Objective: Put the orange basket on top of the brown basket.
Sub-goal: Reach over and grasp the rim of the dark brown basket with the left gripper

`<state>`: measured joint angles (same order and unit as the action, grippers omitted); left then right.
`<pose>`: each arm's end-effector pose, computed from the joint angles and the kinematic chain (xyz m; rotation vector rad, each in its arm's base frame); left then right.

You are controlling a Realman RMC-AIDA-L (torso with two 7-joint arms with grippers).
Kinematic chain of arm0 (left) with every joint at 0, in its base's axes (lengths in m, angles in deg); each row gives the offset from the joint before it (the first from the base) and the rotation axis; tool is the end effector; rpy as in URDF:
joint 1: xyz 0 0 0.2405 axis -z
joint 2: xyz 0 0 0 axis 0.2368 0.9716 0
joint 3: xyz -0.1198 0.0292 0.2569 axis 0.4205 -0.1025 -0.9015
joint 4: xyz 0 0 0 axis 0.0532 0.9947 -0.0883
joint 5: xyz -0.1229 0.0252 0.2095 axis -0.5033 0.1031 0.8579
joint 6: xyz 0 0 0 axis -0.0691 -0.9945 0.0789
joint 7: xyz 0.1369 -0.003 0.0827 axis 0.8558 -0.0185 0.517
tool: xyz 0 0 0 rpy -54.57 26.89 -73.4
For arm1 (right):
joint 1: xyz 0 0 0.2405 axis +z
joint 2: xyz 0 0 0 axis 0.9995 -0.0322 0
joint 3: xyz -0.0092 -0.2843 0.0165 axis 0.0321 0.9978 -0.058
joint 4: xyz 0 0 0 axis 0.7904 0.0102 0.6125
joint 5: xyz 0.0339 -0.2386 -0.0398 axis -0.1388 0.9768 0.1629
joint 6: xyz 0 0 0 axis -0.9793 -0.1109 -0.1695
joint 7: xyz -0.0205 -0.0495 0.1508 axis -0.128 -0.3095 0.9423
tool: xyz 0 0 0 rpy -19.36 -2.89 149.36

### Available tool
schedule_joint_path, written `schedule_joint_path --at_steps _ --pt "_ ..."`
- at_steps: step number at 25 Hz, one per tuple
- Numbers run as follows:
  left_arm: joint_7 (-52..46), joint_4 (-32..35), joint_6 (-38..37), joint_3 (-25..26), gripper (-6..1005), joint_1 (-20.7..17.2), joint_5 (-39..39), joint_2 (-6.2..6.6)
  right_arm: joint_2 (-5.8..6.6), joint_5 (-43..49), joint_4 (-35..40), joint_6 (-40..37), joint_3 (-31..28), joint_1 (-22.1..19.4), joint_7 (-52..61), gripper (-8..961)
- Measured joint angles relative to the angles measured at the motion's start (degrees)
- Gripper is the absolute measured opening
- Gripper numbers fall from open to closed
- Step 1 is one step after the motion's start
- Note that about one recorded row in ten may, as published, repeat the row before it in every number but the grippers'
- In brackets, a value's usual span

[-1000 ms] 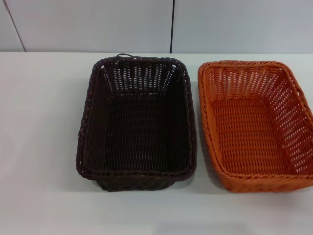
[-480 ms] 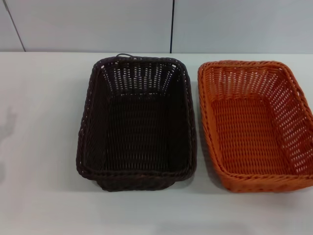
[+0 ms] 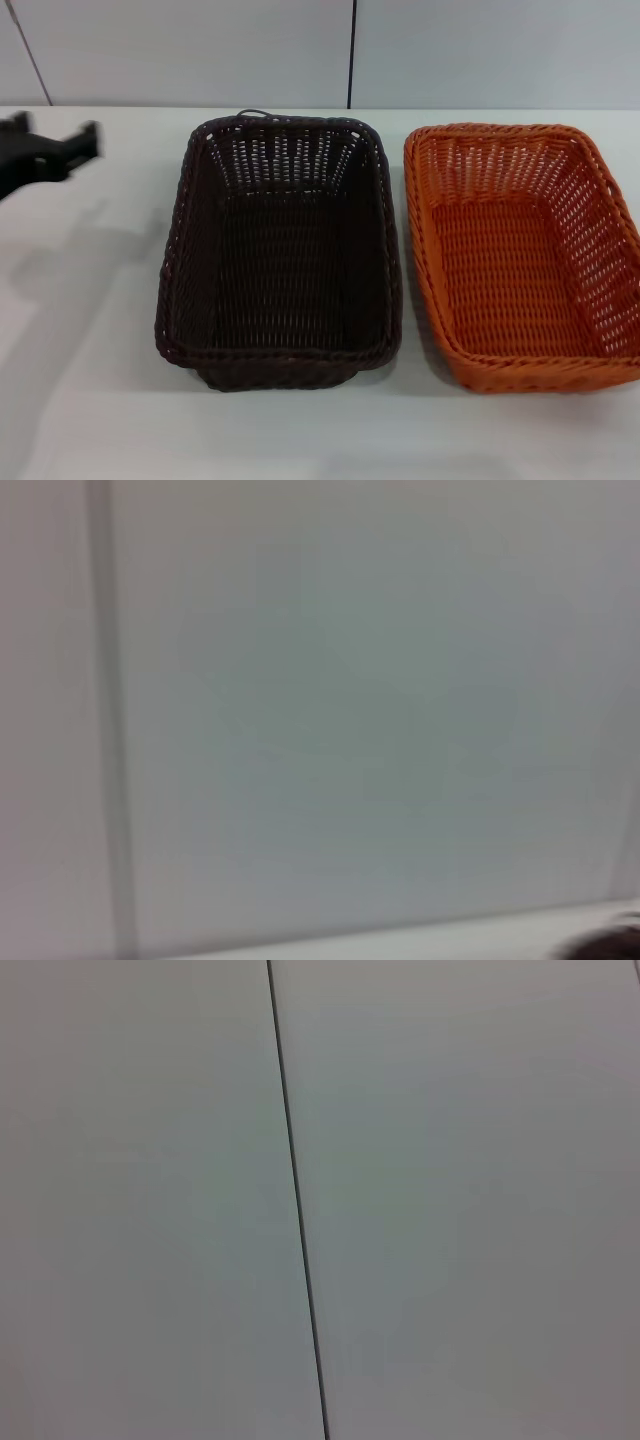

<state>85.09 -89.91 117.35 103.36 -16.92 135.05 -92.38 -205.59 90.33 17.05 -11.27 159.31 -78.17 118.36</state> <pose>-0.2674 0.3755 0.0608 -1.8205 -0.8036 -0.3711 0.3783 0.3300 -0.0004 -1.1074 0.5540 0.7012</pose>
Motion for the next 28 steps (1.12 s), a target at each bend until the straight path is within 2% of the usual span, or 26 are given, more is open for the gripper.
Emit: schedule_joint_path --at_steps 5,9,14,25,28 --pt "-5.82 -6.87 15.4 0.37 784 1.98 2.5 0.1 0.0 -0.05 0.07 -0.64 -0.01 0.05 0.02 837" --pt "-9.41 -7.58 21.4 -1.76 784 4.34 7.88 -0.08 -0.06 -0.04 0.25 -0.74 0.07 0.04 0.05 837" --pt "-16.4 -3.94 22.01 -5.87 784 8.01 16.78 -0.22 -0.09 0.07 0.63 -0.75 0.61 -0.05 0.07 837" --pt "-18.17 2.68 21.81 -6.96 784 12.26 17.69 -0.22 -0.04 -0.07 0.67 -0.75 0.7 0.02 0.07 836" --pt "-18.24 6.83 21.12 -7.23 784 14.57 17.68 -0.29 -0.02 -0.08 0.57 -0.85 0.69 0.1 0.06 836"
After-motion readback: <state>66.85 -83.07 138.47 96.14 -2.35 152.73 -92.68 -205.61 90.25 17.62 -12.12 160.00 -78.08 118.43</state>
